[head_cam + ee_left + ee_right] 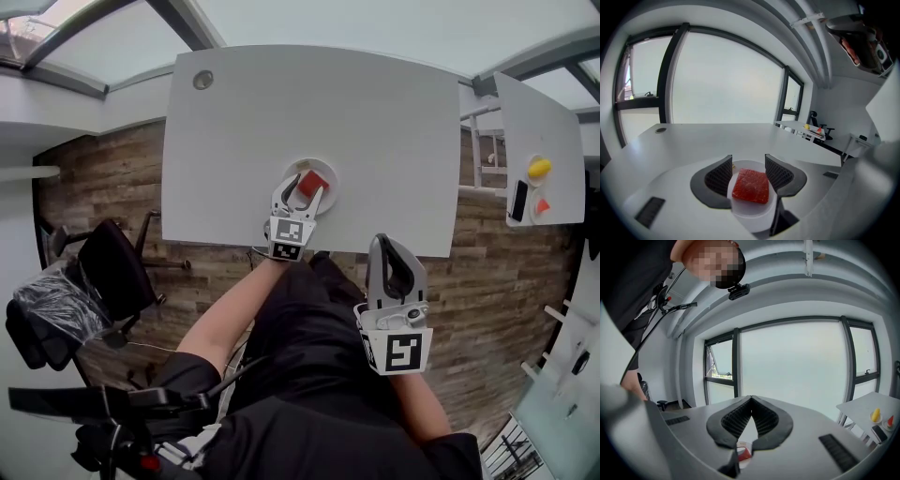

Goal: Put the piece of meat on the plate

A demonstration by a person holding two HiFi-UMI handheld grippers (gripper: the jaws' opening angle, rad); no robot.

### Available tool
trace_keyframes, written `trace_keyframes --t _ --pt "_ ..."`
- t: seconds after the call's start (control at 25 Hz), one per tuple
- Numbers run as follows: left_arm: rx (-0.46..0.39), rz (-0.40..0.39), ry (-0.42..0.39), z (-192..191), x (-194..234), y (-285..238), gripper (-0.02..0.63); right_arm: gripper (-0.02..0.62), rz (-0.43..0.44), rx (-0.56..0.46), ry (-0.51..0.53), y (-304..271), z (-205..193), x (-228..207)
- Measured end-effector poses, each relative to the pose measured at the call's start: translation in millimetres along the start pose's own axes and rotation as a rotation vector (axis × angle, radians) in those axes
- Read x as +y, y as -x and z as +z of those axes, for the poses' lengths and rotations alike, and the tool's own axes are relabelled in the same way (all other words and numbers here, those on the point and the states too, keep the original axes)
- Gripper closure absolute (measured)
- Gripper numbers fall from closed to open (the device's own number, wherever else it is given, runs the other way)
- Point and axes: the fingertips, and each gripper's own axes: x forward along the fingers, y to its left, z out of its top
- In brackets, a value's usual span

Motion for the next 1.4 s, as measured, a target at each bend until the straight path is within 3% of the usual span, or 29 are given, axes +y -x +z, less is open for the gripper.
trace_keyframes --t 0.44,0.76,1.04,1.4 --pt "-0.027 -0.033 0.008 21 -12 24 0.403 0.592 0.031 -0.027 0.005 2 11 17" --pt "-0.061 -0.002 0.012 51 -15 50 0.405 0.592 0.066 -0.050 -0.003 3 18 28" --pt "-0.121 -0.005 0.059 78 -23 76 0.405 0.592 0.085 -0.059 -0.027 -1 27 34" --pt "-0.177 0.021 0.019 111 -38 113 0.405 0.592 0.102 -0.114 -0.024 7 46 39"
